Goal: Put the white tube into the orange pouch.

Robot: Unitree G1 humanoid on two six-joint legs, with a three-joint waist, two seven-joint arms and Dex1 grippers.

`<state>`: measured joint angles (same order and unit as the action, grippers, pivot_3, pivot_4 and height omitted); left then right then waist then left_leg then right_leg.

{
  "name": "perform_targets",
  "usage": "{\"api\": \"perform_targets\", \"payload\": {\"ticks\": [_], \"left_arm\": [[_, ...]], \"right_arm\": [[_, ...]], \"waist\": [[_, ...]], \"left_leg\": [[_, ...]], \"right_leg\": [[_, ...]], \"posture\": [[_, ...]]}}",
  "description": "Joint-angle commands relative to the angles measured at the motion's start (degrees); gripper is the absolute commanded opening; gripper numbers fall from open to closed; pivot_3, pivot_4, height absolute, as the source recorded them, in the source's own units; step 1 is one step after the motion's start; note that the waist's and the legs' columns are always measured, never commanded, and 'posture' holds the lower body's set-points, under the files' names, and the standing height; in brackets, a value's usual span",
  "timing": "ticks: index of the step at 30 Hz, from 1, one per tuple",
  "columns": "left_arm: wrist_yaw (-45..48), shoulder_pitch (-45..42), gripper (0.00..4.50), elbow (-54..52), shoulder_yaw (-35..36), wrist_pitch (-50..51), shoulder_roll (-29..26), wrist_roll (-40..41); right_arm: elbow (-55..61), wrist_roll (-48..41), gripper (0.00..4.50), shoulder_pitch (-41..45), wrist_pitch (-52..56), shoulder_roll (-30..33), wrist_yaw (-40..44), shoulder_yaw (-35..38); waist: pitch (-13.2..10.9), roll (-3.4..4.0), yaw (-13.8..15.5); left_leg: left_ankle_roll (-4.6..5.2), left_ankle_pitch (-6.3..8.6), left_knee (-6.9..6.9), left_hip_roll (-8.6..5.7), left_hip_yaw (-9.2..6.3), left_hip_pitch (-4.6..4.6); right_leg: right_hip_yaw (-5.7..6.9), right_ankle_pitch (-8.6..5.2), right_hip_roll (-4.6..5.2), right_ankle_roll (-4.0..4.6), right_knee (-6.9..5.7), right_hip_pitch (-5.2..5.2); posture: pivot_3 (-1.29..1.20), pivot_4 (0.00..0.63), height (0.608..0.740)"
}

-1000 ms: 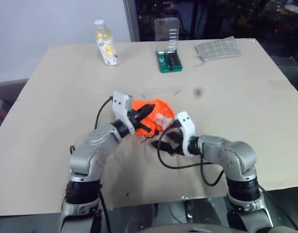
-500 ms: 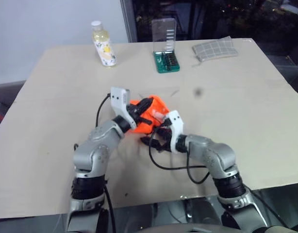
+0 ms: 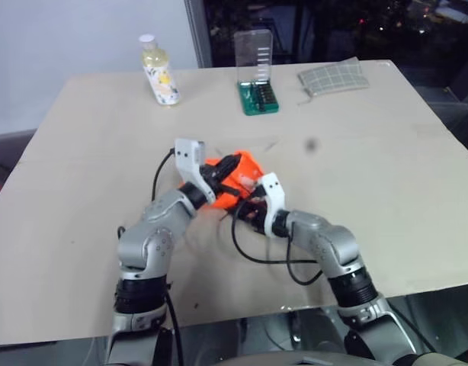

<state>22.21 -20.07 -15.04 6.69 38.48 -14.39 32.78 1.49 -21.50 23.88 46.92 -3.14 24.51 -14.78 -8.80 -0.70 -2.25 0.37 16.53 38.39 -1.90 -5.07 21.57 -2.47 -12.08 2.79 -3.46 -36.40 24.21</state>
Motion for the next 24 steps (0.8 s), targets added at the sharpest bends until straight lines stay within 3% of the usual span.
{"api": "perform_targets", "payload": {"ticks": [1,7,12,16,24], "left_arm": [[0.4,-0.5,0.0,-0.4,0.7,-0.9,-0.6,0.4],[0.7,-0.3,0.0,0.2,0.4,-1.3,-0.9,-0.1],[0.7,-0.5,0.0,1.3,1.0,-1.9,-1.5,-0.4],[0.8,-0.2,0.0,1.5,0.5,-2.4,-1.3,-0.7],[2.5,0.8,0.0,0.6,-2.9,-2.6,-1.7,-2.4]], "right_arm": [[0.4,-0.1,0.04,-1.2,0.8,0.6,-0.3,0.4],[4.4,-2.3,0.04,-1.6,2.5,1.7,0.3,2.3],[17.2,-11.2,0.04,-4.5,10.7,12.1,8.1,5.2],[20.6,-14.8,0.04,-4.5,13.3,18.1,10.8,7.3],[20.1,-33.5,0.04,4.1,15.4,11.6,5.0,24.4]], "waist": [[0.0,-0.02,0.1],[0.0,-0.03,0.3],[0.0,-0.02,0.6],[0.0,-0.03,0.4],[0.0,-0.03,0.2]], "left_leg": [[0.0,0.0,0.01,0.0,0.0,0.0],[0.01,0.0,0.02,-0.02,-0.06,-0.02],[0.04,0.02,0.02,-0.01,-0.1,0.15],[0.06,0.03,-0.01,-0.01,-0.08,0.14],[0.21,0.11,0.0,0.07,-0.06,0.11]], "right_leg": [[0.0,0.0,0.0,0.0,-0.01,0.0],[0.04,0.0,0.01,0.0,-0.02,-0.06],[0.09,0.0,0.07,0.0,0.2,-0.03],[0.1,0.0,0.01,-0.01,0.24,-0.03],[0.06,0.0,-0.02,0.0,0.16,-0.04]], "posture": [[0.0,0.15,0.74],[0.0,0.15,0.74],[0.0,0.15,0.74],[0.0,0.15,0.74],[0.0,0.15,0.74]]}}
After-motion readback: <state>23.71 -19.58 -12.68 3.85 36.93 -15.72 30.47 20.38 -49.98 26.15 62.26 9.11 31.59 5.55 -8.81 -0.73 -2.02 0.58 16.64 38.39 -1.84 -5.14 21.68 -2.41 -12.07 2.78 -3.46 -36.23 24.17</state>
